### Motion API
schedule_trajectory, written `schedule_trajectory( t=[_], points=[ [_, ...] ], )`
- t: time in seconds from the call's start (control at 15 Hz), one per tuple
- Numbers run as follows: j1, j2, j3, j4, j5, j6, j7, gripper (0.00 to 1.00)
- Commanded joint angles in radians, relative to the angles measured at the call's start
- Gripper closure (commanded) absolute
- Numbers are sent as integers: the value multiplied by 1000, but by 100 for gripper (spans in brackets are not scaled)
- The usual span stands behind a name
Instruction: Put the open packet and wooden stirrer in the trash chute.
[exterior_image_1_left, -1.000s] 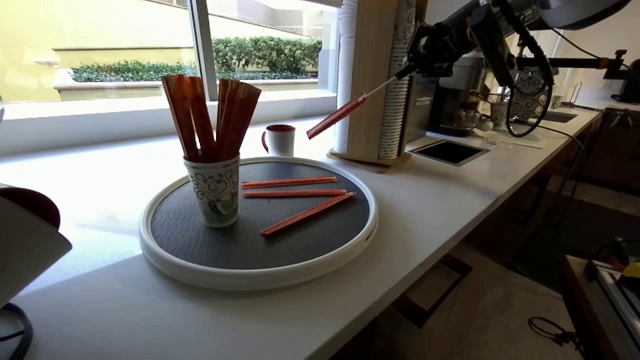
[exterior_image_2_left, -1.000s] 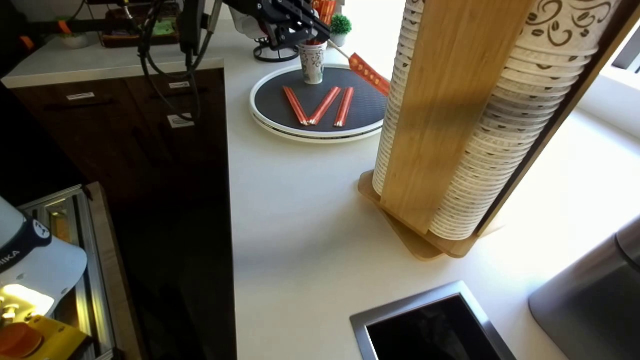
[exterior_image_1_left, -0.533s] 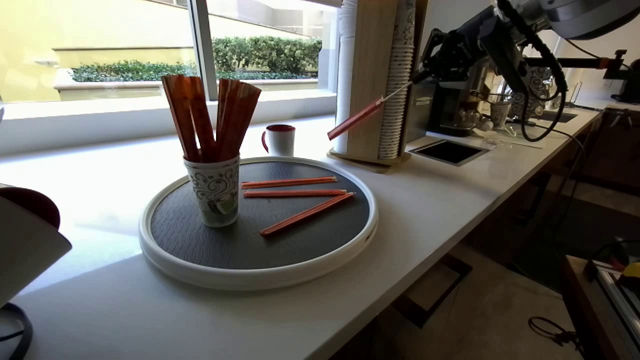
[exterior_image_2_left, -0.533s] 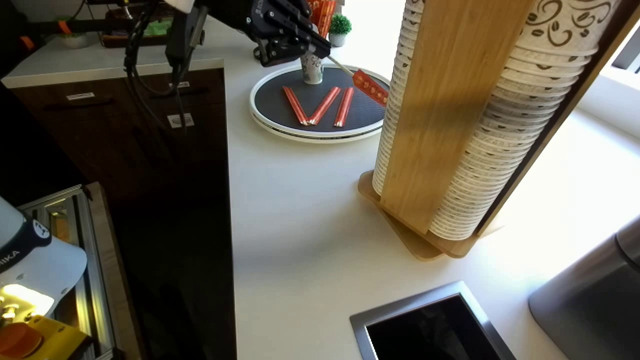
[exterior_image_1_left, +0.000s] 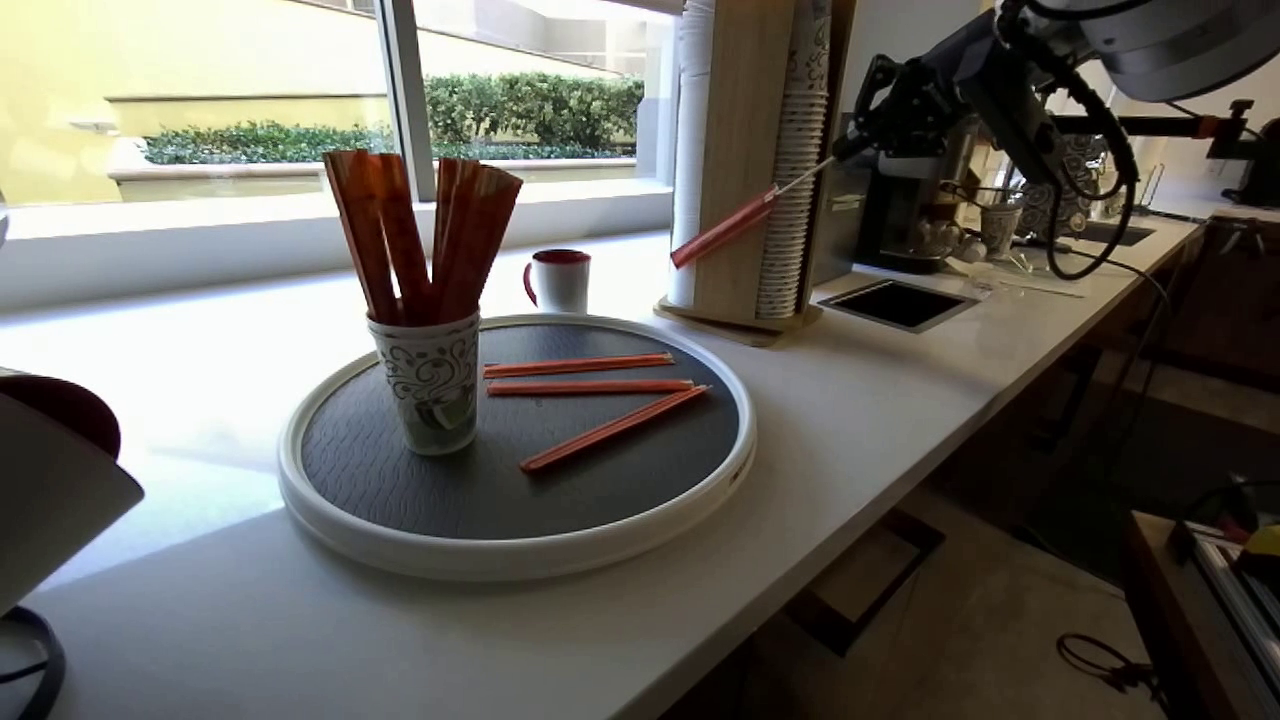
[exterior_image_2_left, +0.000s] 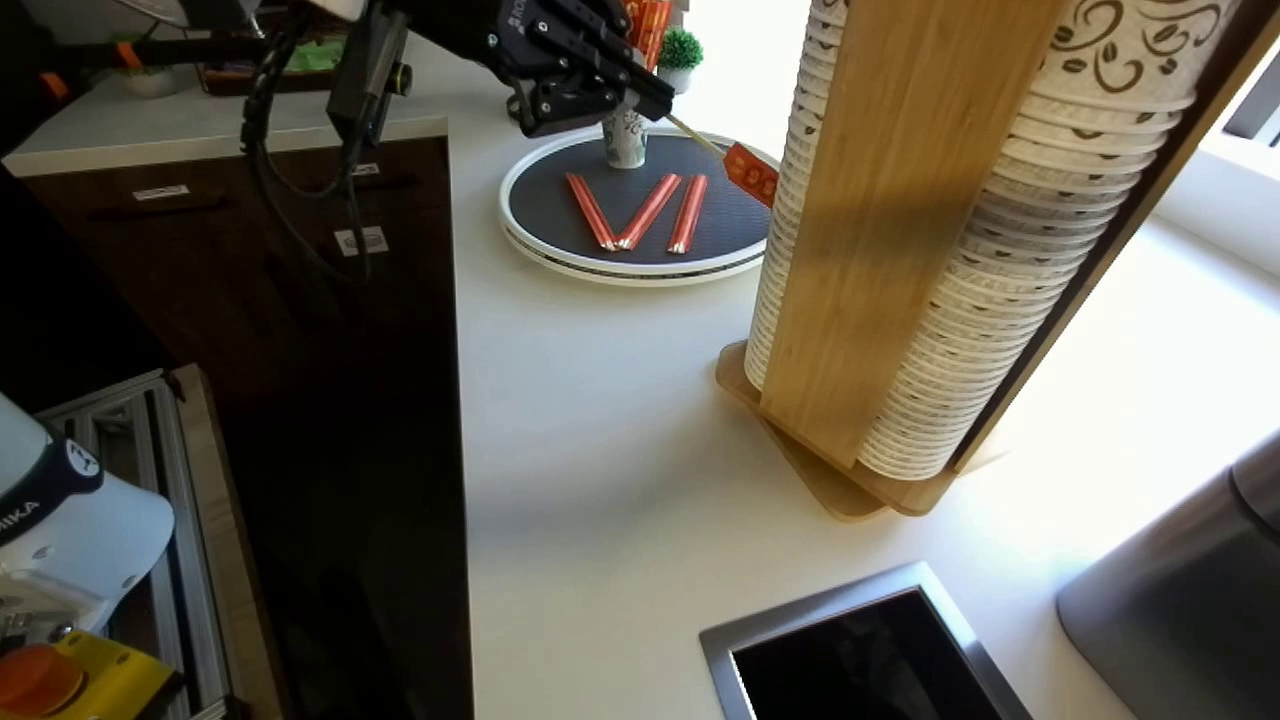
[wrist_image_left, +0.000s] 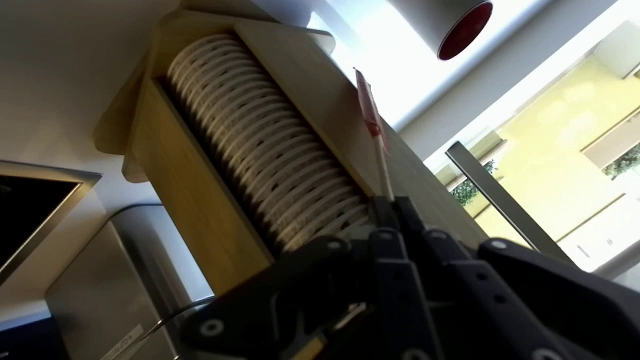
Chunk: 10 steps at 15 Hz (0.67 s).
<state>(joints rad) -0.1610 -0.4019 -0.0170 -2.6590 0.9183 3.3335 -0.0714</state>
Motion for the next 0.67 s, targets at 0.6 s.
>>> schedule_trajectory(
  t=[0.6],
  points=[
    [-178,-249,2,-4,-339,-657,186,99]
  ],
)
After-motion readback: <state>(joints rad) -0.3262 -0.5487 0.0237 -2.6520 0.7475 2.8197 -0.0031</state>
